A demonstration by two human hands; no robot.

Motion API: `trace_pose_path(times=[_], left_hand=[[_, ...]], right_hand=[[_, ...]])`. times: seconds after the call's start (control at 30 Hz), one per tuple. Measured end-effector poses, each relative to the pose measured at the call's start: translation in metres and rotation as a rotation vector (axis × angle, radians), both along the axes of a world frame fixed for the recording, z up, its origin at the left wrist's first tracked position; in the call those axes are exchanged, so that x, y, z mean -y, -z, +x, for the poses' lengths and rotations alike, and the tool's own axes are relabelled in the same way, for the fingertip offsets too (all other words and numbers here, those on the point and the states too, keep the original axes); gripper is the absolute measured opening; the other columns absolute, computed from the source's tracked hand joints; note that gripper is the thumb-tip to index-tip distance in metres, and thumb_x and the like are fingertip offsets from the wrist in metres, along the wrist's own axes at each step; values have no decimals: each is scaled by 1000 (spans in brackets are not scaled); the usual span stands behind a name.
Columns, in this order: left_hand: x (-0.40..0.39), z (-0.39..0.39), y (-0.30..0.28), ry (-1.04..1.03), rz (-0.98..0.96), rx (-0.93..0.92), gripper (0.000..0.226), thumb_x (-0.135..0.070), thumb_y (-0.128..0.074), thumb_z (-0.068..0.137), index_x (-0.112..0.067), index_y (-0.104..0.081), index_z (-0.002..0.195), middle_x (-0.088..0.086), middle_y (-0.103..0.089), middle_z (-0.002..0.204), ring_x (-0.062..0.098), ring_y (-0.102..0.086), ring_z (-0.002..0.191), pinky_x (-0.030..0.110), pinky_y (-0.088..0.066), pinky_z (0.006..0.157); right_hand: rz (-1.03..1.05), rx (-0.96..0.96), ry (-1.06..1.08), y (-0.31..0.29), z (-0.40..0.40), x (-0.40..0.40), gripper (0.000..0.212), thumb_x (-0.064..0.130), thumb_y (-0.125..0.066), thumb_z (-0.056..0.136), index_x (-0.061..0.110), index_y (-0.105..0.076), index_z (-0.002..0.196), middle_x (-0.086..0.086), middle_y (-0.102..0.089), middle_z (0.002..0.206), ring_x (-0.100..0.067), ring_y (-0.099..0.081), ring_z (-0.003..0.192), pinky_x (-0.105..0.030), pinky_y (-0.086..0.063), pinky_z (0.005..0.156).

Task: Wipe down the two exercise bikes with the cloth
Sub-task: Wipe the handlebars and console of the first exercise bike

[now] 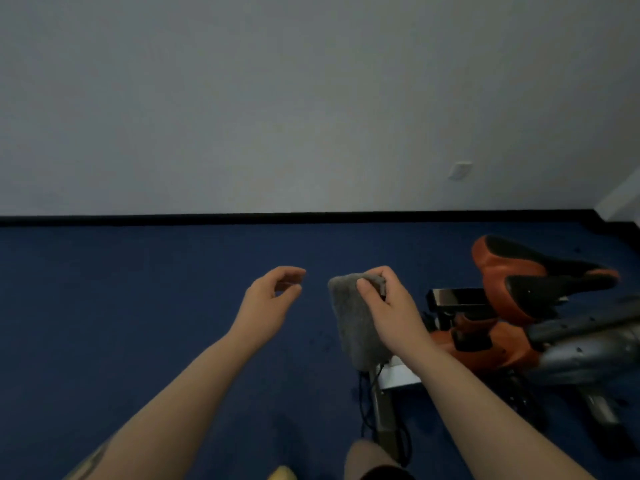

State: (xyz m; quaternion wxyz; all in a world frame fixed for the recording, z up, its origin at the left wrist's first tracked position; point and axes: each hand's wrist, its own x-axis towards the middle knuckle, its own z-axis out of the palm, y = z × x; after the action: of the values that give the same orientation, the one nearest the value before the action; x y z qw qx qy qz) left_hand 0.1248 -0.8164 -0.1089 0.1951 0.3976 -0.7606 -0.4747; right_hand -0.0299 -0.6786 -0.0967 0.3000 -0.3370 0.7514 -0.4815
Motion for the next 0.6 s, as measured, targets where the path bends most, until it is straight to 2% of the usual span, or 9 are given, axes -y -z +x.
trace_pose_path(times=[0.13, 0.23, 0.3, 0.43, 0.6], left_hand=[[46, -27, -2, 82, -5, -41, 24, -8, -60, 92, -24, -66, 109, -11, -68, 108, 6, -62, 102, 30, -50, 93], [73, -53, 0, 149, 5, -53, 24, -8, -59, 92, -24, -66, 110, -11, -67, 108, 5, -61, 102, 31, -50, 94], [94, -72, 2, 197, 2, -50, 25, -9, -60, 92, -26, -65, 110, -11, -67, 108, 3, -61, 102, 30, -50, 94], [143, -118, 1, 268, -17, -41, 26, -10, -59, 93, -26, -65, 112, -11, -67, 110, 1, -60, 103, 26, -48, 94], [205, -189, -11, 350, -54, -25, 27, -7, -59, 92, -26, -65, 110, -10, -68, 108, 2, -61, 101, 24, -47, 92]], right_hand=[[-8, 66, 66, -9, -6, 37, 8, 24, -57, 95, 23, -50, 97, 0, -61, 93, -16, -61, 83, -32, -48, 64], [-36, 76, 136, -10, -23, 66, 7, 28, -60, 95, 25, -55, 98, 0, -64, 96, -19, -64, 86, -44, -54, 74], [-81, 84, 191, -8, -40, 87, 6, 29, -62, 94, 25, -59, 97, 2, -66, 96, -16, -65, 87, -43, -56, 76], [-168, 85, 273, -3, -80, 130, 1, 25, -66, 92, 26, -65, 92, 7, -69, 91, -5, -65, 84, -29, -54, 74], [-186, 94, 322, -6, -140, 175, 1, 22, -67, 90, 22, -68, 90, 7, -70, 88, -6, -65, 84, -28, -53, 73]])
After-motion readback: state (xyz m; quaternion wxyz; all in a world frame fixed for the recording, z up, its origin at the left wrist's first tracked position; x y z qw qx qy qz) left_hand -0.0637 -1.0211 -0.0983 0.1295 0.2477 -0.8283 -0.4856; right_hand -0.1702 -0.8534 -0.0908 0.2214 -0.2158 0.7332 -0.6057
